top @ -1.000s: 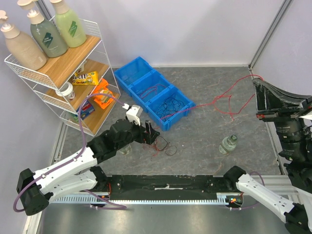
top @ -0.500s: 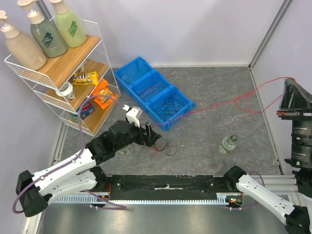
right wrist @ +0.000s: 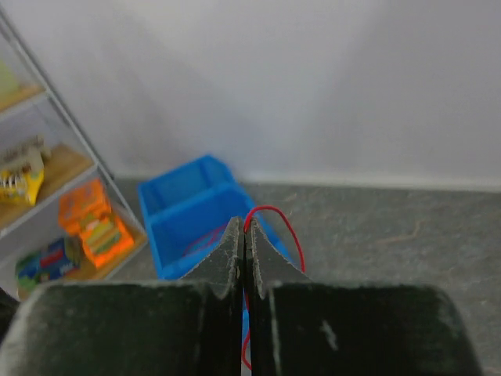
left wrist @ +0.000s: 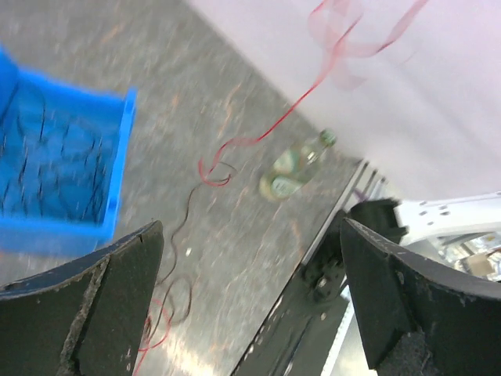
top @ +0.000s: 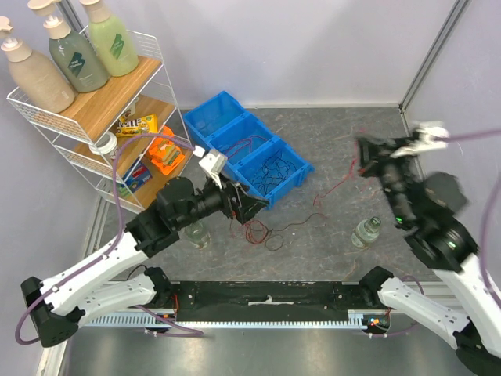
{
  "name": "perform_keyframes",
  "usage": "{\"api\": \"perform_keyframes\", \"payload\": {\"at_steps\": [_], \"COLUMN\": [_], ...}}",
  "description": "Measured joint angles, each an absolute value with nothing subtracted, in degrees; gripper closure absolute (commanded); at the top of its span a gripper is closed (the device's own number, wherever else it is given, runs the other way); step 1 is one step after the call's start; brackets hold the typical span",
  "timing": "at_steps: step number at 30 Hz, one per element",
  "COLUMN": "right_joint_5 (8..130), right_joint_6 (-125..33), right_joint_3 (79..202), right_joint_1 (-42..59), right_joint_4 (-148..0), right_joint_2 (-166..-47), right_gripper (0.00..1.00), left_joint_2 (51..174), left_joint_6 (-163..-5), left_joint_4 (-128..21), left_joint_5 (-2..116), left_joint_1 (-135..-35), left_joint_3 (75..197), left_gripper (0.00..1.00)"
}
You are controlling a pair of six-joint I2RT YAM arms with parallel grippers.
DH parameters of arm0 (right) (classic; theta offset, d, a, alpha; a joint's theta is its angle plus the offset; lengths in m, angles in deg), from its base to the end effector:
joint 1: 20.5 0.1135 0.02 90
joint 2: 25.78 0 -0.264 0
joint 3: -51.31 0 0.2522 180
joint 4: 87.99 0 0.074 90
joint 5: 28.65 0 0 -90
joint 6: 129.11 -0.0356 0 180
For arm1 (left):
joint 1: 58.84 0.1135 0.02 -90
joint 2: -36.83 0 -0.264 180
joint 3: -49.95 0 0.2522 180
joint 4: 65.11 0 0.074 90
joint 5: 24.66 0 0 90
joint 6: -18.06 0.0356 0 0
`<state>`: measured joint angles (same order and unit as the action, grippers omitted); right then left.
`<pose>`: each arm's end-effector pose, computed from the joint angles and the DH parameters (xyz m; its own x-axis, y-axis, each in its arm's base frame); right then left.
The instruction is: Untangle the cables
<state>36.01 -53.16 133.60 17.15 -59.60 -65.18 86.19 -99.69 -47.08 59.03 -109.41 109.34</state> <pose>0.0913 0.0512 0.4793 0.1379 0.3835 -0.9132 -0.2654 0.9026 0.3390 0.1270 -0.1606 0.3425 -0.4679 -0.1597 -0.8693 0.6994 0.5343 -0.4746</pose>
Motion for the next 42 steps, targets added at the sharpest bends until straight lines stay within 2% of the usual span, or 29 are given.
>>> {"api": "perform_keyframes", "payload": {"at_steps": [6, 16, 25, 27, 29, 33, 35, 36, 37, 38, 39, 42], "right_joint_5": [51.03, 78.28, 86.04, 86.04, 85.98, 85.41, 84.42, 83.94, 83.37, 82.83, 82.37, 80.64], "right_joint_6": [-56.11, -58.05, -64.74, -66.07, -67.30, -69.59, -70.23, -70.51, -70.73, -70.90, -71.06, -70.99], "right_joint_3": [132.18, 141.34, 138.34, 137.34, 136.44, 135.07, 134.45, 134.17, 133.80, 133.38, 133.05, 132.66], "right_joint_1": [17.15, 17.20, 17.22, 17.22, 17.22, 17.22, 17.22, 17.22, 17.22, 17.22, 17.22, 17.22], "right_joint_4": [-56.34, -57.35, -64.01, -65.30, -66.68, -68.67, -69.06, -69.09, -69.09, -69.09, -69.04, -68.45], "right_joint_2": [-77.00, -81.88, -82.12, -82.12, -82.12, -82.12, -82.03, -81.96, -81.86, -81.68, -81.55, -81.37], "right_gripper": [1.00, 1.00, 1.00, 1.00, 1.00, 1.00, 1.00, 1.00, 1.00, 0.99, 0.90, 0.49], "left_joint_2": [87.52, 92.24, 98.01, 98.76, 99.72, 102.21, 103.41, 103.94, 104.40, 104.73, 104.79, 104.59], "left_joint_6": [-96.02, -94.09, -94.86, -95.69, -96.41, -97.83, -98.36, -98.62, -98.77, -98.77, -98.90, -98.64], "left_joint_4": [-46.77, -50.94, -55.32, -57.59, -59.14, -59.60, -59.05, -58.57, -58.20, -57.68, -57.30, -57.00], "left_joint_5": [54.59, 48.19, 41.55, 40.39, 40.15, 43.14, 45.41, 46.51, 47.49, 48.65, 49.24, 52.30], "left_joint_1": [-109.32, -109.32, -109.41, -109.78, -110.22, -110.70, -110.70, -110.72, -110.72, -110.72, -110.72, -110.72], "left_joint_3": [121.78, 123.15, 125.16, 125.16, 125.16, 125.16, 125.18, 125.23, 125.23, 125.25, 125.25, 125.23], "left_gripper": [0.05, 0.01, 0.02, 0.09, 0.21, 0.54, 0.79, 0.88, 0.96, 0.98, 0.98, 0.98]}}
